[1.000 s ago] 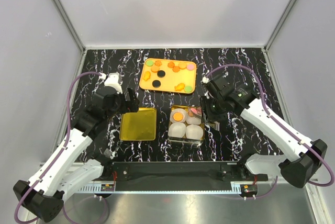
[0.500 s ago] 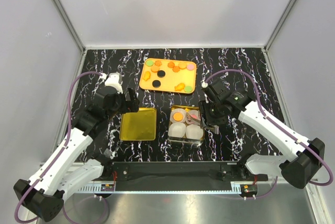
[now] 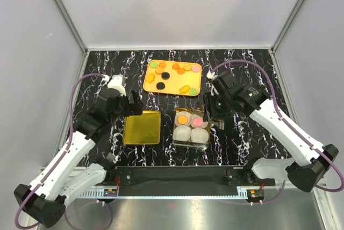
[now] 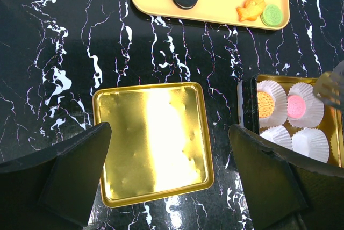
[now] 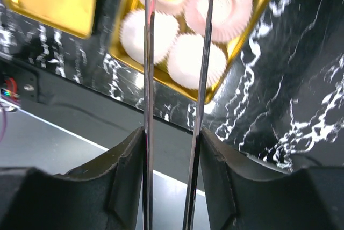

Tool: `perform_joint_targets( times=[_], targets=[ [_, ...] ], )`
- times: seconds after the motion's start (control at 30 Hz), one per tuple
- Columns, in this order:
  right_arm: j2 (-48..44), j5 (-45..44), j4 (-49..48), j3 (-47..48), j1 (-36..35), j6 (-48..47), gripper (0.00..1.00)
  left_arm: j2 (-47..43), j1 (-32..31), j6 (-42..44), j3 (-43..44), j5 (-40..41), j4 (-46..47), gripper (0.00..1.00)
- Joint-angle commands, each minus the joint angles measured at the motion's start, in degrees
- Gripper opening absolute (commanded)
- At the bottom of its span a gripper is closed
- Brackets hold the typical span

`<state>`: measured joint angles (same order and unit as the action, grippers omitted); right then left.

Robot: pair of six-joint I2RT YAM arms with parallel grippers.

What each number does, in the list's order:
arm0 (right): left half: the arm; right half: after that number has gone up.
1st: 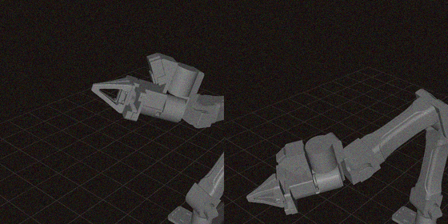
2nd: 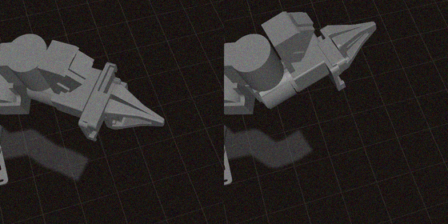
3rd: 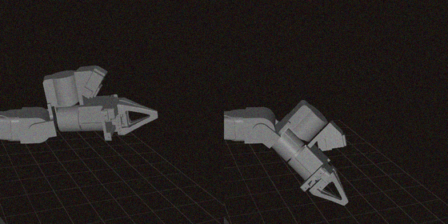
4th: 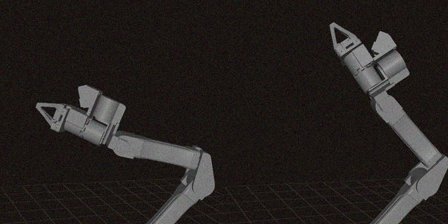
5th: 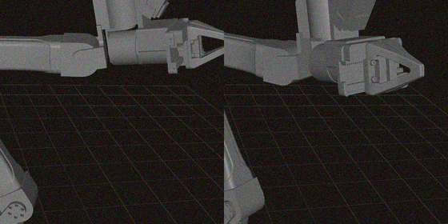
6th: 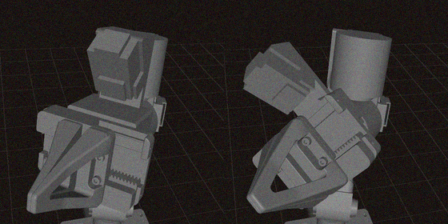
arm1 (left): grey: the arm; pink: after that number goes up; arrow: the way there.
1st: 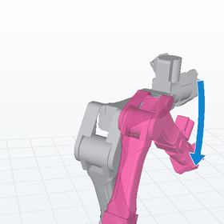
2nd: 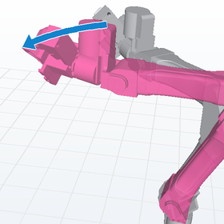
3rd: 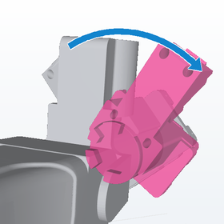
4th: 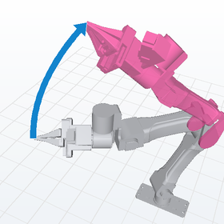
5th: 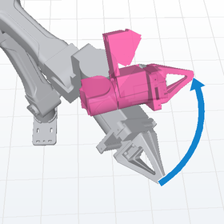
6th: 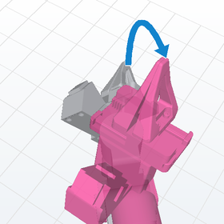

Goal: Pack the cookies

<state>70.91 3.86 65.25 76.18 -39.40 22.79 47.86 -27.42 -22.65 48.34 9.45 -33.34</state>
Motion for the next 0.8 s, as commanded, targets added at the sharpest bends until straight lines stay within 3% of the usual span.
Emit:
perform_joint_targets(
  times=[0.0, 0.37, 0.77],
  targets=[
    [3.4, 0.5, 0.8, 6.4, -0.5, -3.1, 0.5, -0.5, 0.3, 0.2, 0.4, -0.7, 2.0, 0.99],
    [23.6, -2.0, -3.3, 23.1, 4.9, -8.5, 0.51, -0.9, 0.3, 0.2, 0.4, -0.1, 2.0, 0.99],
    [36.7, -3.0, -7.2, 26.8, 8.8, -8.3, 0.51, -1.2, 0.3, 0.2, 0.4, -0.3, 2.1, 0.99]
  ],
)
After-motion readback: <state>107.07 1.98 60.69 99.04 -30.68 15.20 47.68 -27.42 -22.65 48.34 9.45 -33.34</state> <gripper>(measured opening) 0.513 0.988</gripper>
